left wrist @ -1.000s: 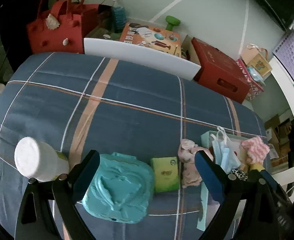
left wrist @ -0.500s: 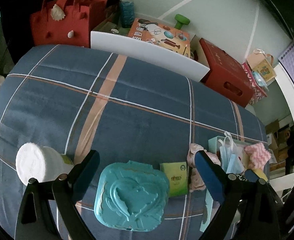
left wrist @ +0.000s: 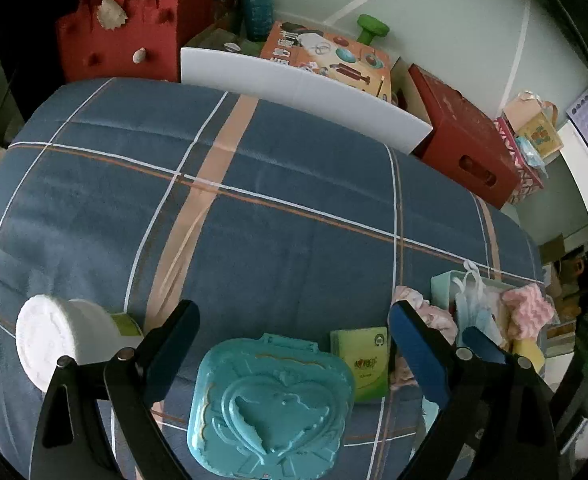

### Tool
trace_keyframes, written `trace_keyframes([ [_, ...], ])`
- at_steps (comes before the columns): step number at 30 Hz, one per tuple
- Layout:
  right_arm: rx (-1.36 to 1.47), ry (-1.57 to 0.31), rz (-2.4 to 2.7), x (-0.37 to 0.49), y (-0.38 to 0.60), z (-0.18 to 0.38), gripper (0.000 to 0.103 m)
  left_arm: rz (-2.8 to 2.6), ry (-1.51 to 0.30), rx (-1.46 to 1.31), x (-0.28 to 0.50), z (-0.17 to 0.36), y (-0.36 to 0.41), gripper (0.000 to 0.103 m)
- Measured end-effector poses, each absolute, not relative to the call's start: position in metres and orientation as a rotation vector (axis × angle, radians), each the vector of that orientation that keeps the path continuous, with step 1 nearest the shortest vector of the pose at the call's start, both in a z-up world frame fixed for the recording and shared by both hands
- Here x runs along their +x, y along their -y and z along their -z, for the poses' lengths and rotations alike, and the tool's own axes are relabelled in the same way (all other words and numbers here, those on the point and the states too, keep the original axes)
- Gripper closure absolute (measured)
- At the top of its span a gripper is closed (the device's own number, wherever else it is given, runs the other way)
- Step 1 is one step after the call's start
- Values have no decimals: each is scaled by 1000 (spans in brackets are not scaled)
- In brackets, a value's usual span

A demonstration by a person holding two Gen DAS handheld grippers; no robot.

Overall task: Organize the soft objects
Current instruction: 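Withdraw both tools and move the right tool to the pink cloth, then grasp the pink cloth with the right tool while the left tool grasps the green tissue pack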

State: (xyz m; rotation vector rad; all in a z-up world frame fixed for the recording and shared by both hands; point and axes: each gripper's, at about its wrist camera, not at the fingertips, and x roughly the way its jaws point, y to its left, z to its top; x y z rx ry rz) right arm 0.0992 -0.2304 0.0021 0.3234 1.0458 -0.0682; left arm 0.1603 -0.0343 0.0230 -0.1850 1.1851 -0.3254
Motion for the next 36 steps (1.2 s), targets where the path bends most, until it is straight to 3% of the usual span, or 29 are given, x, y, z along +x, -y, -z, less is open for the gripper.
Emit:
trace_keyframes([
  [2,339,-1054,61,101,233,2,35,324,-1189,-183,161,-22,35,7],
  [5,354,-1066,58,101,236,7,42,320,-1196,-182,161,-20,36,7],
  [12,345,-1060,56,98,236,4,45,314,-1194,-189,160,-22,35,7],
  [15,344,-1054,40,99,233,1,51,316,-1197,-190,160,-21,35,7],
  [28,341,-1091,3,106,222,14,55,321,-1204,-189,161,-20,36,7],
  [36,360,-1102,20,106,226,25,75,324,-1216,-184,162,-17,40,7],
])
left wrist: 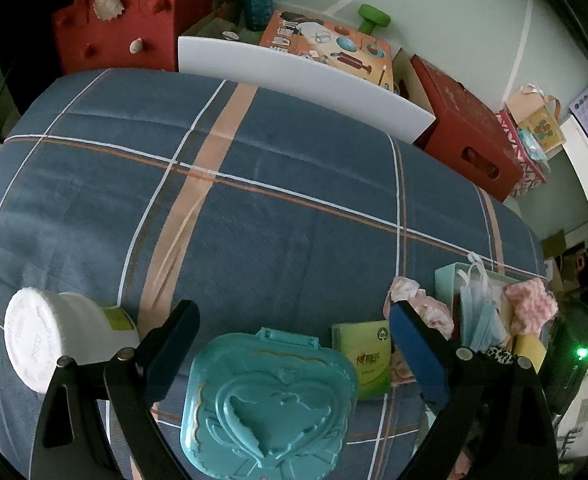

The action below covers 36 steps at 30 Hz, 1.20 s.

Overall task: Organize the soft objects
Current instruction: 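Grasp the pink cloth with the right tool while the left tool grasps the green tissue pack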

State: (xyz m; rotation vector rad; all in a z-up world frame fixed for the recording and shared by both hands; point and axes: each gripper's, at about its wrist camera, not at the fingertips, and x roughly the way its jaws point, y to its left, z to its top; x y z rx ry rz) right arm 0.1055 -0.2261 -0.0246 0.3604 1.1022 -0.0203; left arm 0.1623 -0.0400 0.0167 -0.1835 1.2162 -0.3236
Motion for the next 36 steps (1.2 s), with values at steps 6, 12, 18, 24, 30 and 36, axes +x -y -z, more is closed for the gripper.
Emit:
trace_keyframes([
  [6,354,-1045,22,99,228,5,85,326,-1221,-174,162,-15,43,7],
  [12,339,-998,43,92,228,-15,85,325,-1219,-153,161,-15,47,7],
  [18,330,-936,93,75,239,-40,85,323,-1195,-148,159,-22,49,7],
  [24,354,-871,141,57,255,-63,85,364,-1132,-118,152,-40,63,7],
  [30,404,-826,189,38,279,-76,85,459,-1110,-142,141,-50,82,7],
  [36,460,-795,243,20,303,-84,85,512,-1122,-80,129,-49,112,8],
])
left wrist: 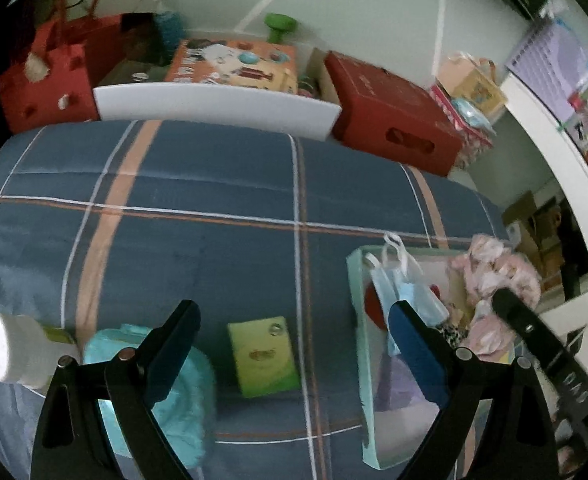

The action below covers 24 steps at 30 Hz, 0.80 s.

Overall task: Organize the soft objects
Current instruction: 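Grasp the pink cloth with the right tool while the left tool grasps the green tissue pack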

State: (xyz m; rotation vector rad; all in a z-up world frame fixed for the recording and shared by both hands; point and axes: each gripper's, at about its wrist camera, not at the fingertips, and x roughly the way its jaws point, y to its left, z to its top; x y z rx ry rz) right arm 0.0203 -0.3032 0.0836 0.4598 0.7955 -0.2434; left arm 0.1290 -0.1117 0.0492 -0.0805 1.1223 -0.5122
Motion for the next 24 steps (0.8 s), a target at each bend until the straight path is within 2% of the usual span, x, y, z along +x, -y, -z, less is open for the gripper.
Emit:
trace_keyframes([
  [11,516,-754,233,10,320,-89,85,471,-1302,78,155,-28,147,13],
  [13,523,-757,235,9,322,-88,85,441,-1338,130,160,-25,151,19],
  [15,529,-757,244,7,325,-87,85,434,-1362,193,164,-23,157,20],
  [21,566,-729,272,-5,338,-90,85,390,-1505,298,179,7,174,21],
  [24,586,-722,279,-7,344,-90,85,354,-1576,321,185,26,177,25],
])
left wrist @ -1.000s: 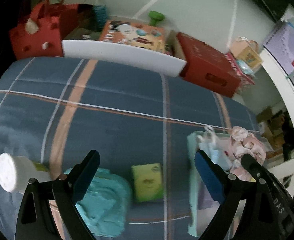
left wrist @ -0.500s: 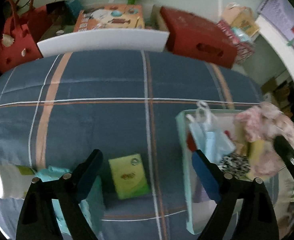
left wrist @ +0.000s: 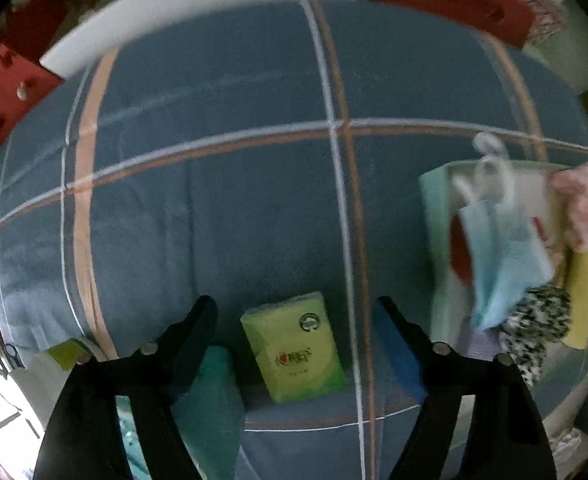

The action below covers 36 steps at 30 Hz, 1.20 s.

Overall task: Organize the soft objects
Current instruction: 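Grasp the pink cloth with the right tool while the left tool grasps the green tissue pack, then carry the pink cloth and tissue pack into the tray and open both tools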

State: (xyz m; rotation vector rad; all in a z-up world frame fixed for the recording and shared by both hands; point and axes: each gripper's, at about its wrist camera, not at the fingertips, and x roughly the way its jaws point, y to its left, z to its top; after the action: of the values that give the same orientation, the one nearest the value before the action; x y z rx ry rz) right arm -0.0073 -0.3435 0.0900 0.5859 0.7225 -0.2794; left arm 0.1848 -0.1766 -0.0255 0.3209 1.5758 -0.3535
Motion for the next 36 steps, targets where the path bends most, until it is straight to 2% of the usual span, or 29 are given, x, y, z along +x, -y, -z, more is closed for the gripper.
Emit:
trace_keyframes([
  [3,602,-722,280,-9,348,-88,85,329,-1622,327,188,39,174,26],
  [5,613,-721,281,-9,350,-87,85,318,-1633,334,189,43,172,32],
  [9,623,-717,285,-11,352,-87,85,342,-1646,320,187,49,177,52],
  [14,622,-724,288,-12,353,-86,85,377,-1580,290,178,41,185,52],
  [20,625,-720,296,-18,355,-86,85,541,-1388,83,139,-12,173,52],
  [24,608,-714,306,-25,354,-90,85,615,-1300,15,103,-29,169,52],
  [30,585,-739,318,-25,351,-87,85,686,-1283,-27,58,-20,173,52],
  [36,535,-807,352,-25,347,-75,85,700,-1253,29,49,-16,185,52],
])
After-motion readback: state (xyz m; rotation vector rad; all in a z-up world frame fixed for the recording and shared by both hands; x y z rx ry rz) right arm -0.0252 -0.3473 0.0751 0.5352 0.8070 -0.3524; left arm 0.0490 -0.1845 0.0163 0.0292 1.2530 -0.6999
